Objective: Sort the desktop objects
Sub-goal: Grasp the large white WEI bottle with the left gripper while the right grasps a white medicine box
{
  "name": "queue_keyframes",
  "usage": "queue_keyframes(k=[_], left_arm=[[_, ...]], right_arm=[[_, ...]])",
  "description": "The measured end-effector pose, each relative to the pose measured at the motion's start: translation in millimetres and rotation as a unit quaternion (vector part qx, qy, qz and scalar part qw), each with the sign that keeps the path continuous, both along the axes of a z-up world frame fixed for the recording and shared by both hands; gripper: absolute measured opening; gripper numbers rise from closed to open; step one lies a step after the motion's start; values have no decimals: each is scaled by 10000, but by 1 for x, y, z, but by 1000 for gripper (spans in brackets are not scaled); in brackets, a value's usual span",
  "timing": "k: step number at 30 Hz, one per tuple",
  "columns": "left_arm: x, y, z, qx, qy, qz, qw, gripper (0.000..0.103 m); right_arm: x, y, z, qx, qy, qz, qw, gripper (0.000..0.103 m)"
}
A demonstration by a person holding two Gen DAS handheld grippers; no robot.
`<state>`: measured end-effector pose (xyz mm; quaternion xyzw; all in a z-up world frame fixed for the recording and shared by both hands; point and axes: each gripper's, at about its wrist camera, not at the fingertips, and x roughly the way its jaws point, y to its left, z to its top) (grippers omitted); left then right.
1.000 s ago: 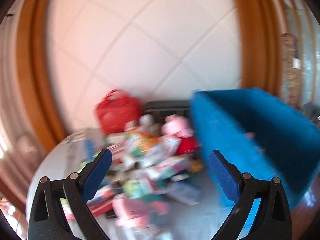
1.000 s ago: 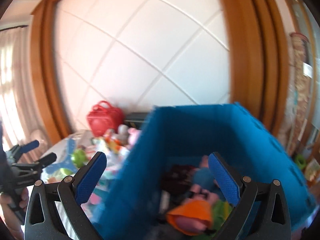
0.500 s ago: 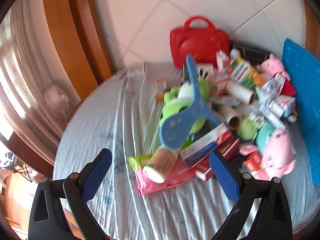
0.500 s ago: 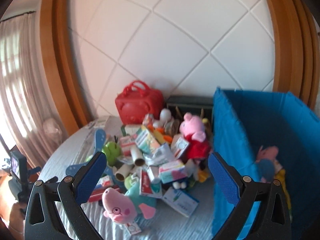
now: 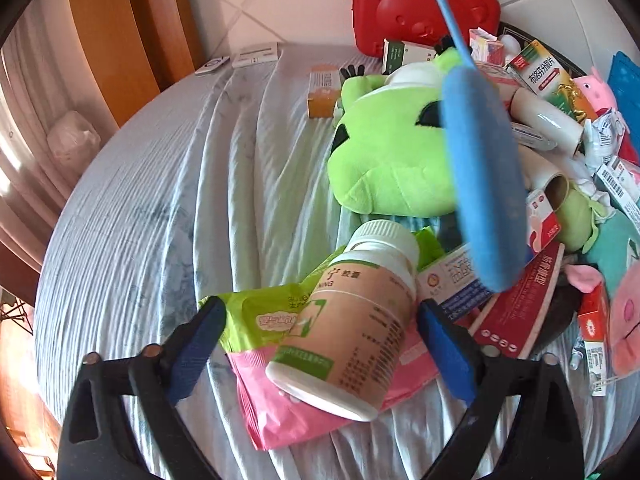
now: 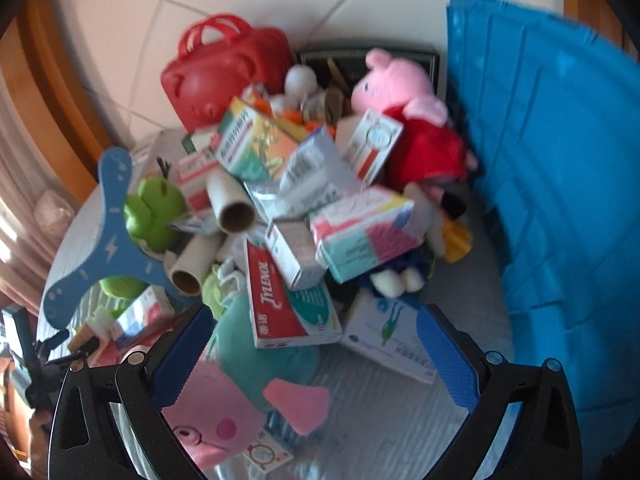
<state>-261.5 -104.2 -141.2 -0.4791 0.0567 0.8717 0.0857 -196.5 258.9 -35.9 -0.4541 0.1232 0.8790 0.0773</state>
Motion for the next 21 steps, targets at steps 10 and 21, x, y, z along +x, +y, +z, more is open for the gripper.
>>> queue_keyframes(k=[10,21], left_arm=[[29,-16,37,68,370,-2,9993,51],[46,-28,91,323,787,249,9961,9]], right_arm=[[-62,-3,-45,-345,-146,-167,9992,96],[-41,-10,-27,-253,113,110,9996,32]])
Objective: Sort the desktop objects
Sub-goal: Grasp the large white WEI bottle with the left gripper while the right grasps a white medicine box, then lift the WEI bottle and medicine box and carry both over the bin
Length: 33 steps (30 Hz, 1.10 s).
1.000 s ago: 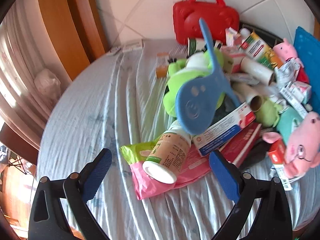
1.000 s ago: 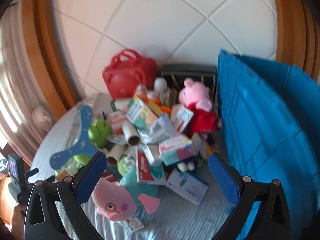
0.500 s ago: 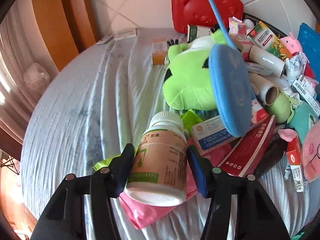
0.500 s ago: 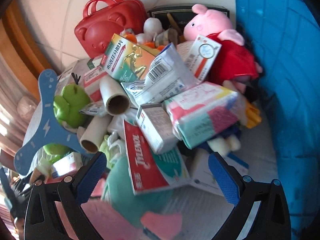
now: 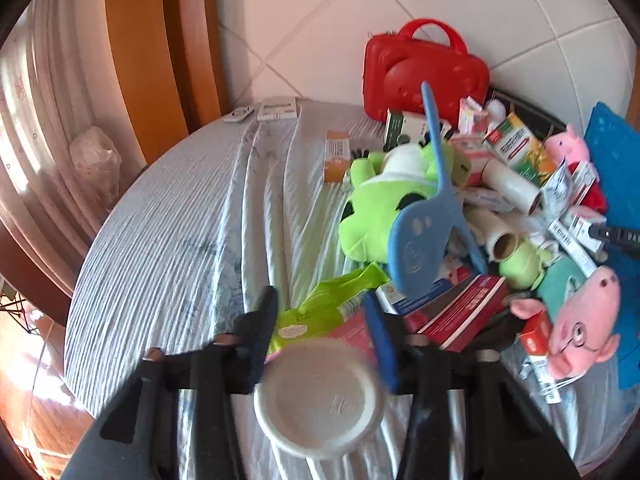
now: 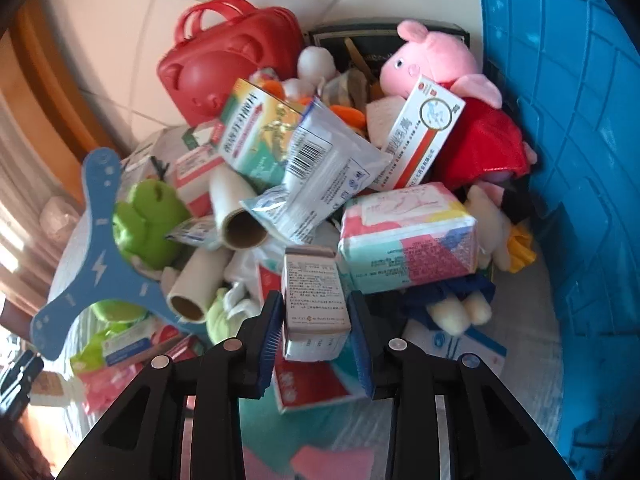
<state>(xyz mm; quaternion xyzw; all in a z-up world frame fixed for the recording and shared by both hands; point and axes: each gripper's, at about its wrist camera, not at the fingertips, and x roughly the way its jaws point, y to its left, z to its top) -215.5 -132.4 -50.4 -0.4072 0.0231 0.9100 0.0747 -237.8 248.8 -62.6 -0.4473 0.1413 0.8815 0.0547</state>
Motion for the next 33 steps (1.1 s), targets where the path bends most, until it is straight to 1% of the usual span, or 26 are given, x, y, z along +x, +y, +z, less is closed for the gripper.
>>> queue_keyframes(k=[3,4,6,8,9,10,11,12,13,14,15,17,19,20,22,23,24,26,28,29,30,33], left_arm=[[2,4,16,148,45,-24,9999,9],[2,6,18,126,80,-50,9999,9],[1,9,14,-72,92,-37,9999,9],[3,4,1,-141,-83,22,9999,11],[8,-4,-7,-198,-216,169,9994,17],[16,-12,-14,-221,-274,271,9990,21],[27,-20,-20,-189,-294,343,9988,28],[41,-27,-27,-122,-343,381,9986,42],[54,-29,-34,-81,-455,324,9984,53],[66,-29,-43,-110,-617,203,9978,74],[78,-26,-52,-177,-801,83,9966,79],[93,-17,-67,-102,-1155,-124,9932,79],[103,-4,-85,-46,-1659,-329,9856,79],[104,3,-95,-161,-1878,-330,9815,80],[106,12,-112,-231,-2182,-256,9753,78],[106,14,-119,-217,-2299,-227,9727,54],[105,16,-123,-215,-2294,-178,9729,53],[102,22,-121,-286,-2148,-119,9762,53],[98,30,-109,-285,-1911,-74,9811,53],[95,34,-100,-306,-1747,-88,9841,53],[93,40,-86,-319,-1511,-122,9879,53],[88,57,-42,-302,-881,-245,9954,53]], right_arm=[[18,-5,18,60,270,119,9995,32],[22,-7,23,107,347,151,9992,32],[27,-10,28,190,391,187,9989,32],[31,-13,26,278,335,222,9988,32],[33,-15,23,296,302,233,9988,32],[37,-16,19,291,271,249,9989,32],[41,-17,13,284,240,253,9990,32],[45,-16,9,291,229,223,9991,32],[49,-15,4,278,210,200,9992,31],[52,-12,-1,227,193,172,9994,31],[55,-10,-6,200,169,146,9995,31],[58,-6,-11,211,145,148,9996,31],[59,-3,-13,209,125,142,9996,31],[58,-2,-14,237,112,138,9996,31],[56,0,-15,255,77,144,9995,31],[55,1,-16,244,57,150,9996,31],[54,2,-16,237,32,168,9996,31],[53,3,-15,230,26,223,9995,30],[54,3,-9,232,95,298,9992,30],[56,2,-3,267,172,340,9989,30],[58,1,2,305,250,374,9985,30],[66,1,25,390,532,449,9968,30]])
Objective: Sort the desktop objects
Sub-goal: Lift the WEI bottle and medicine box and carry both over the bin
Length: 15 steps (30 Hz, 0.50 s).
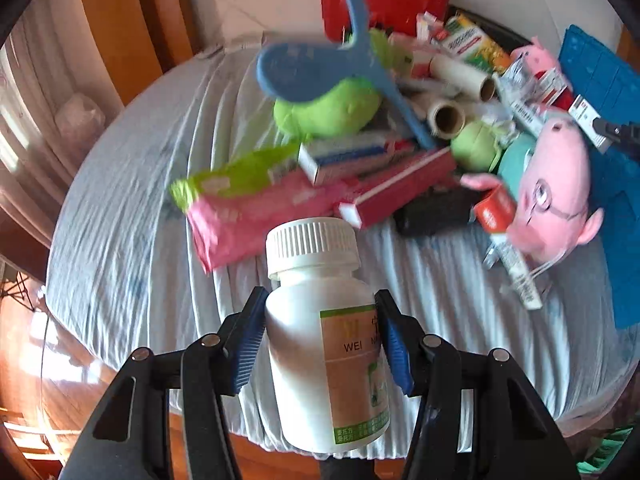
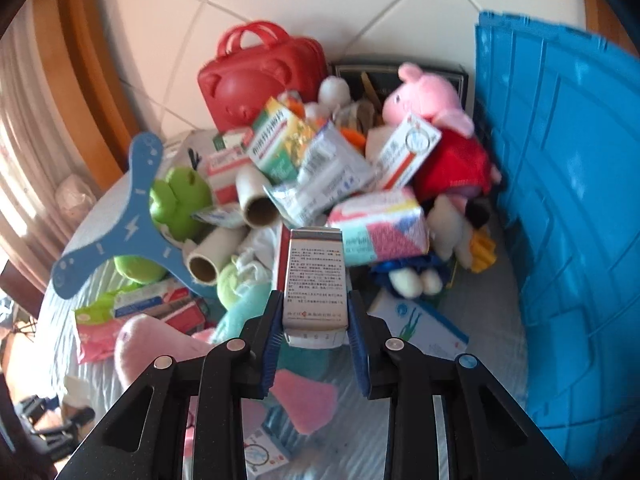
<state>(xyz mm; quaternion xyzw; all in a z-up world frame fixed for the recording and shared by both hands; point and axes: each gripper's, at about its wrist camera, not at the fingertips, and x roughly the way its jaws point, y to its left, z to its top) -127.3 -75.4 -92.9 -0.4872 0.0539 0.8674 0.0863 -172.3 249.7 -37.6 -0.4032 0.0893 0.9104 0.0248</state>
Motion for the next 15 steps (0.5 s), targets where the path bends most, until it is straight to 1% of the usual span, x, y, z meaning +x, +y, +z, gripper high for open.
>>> queue_keyframes(k=[3,8,11,12,15], left_arm=[[-1,23,43,110,554,-240,9981,53],[0,73,99,274,1211,-712,9897,53],[5,112,128,394,1543,-1080,9813,53],[5,131,139,455,1628,-1228,9779,53],[13,177,162,608,1826,-1612,9680,53]], right_arm=[[12,1,30,14,354,27,9994,30],[49,13,87,125,968,-154,9951,30],[76,28,116,198,1239,-358,9915,30],[85,32,123,204,1323,-419,9901,30],[114,51,149,335,1585,-660,9846,30]])
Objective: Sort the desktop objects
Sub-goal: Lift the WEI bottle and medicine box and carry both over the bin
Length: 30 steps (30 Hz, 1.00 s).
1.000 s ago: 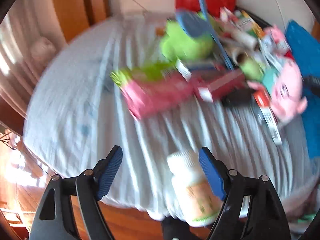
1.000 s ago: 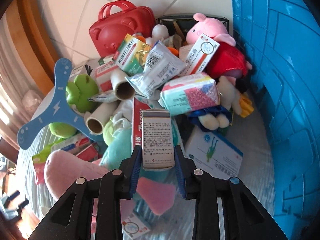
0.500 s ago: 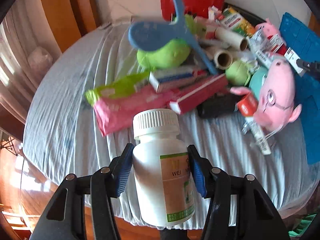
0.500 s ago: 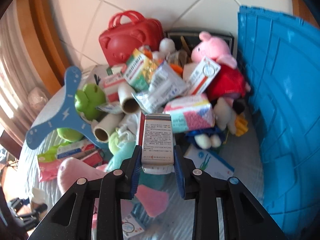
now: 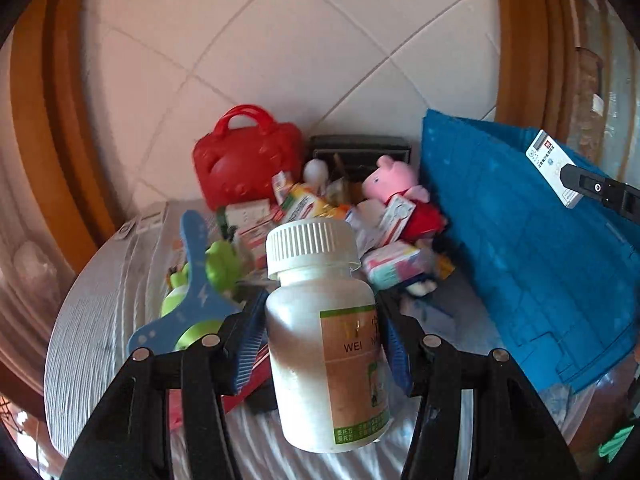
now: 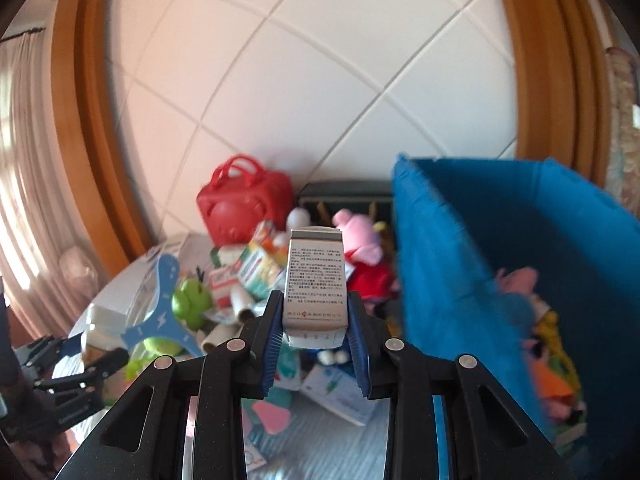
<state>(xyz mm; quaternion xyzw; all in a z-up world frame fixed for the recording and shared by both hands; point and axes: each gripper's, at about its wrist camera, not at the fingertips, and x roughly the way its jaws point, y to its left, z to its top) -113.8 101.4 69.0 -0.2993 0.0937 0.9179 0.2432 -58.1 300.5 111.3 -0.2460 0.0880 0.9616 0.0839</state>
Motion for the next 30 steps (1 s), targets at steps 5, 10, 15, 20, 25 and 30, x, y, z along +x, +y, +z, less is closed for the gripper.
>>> queue_keyframes(k=[5,10,15,20,25,30], left_arm=[[23,80,33,161,208,-671,9974,53],[53,160,61,145,305,-1233,9918,53],[61,236,80,19,-14,-1720,9851,53],[47,316,83,-319,-795,-2092,9741,53],[36,396,48,-1142,-1750,-2174,9534,53],[34,449,-8,-2074,-2489,-2154,9212,53]], right_arm=[[45,45,38,227,151,-432,9987,30],[74,103,54,543,43,-799,9953,30],[89,171,59,588,-254,-890,9940,30],[77,246,51,739,-1106,-702,9886,30],[56,299,21,703,-2130,-452,9735,30],[29,337,-36,254,-3386,-82,9406,30]])
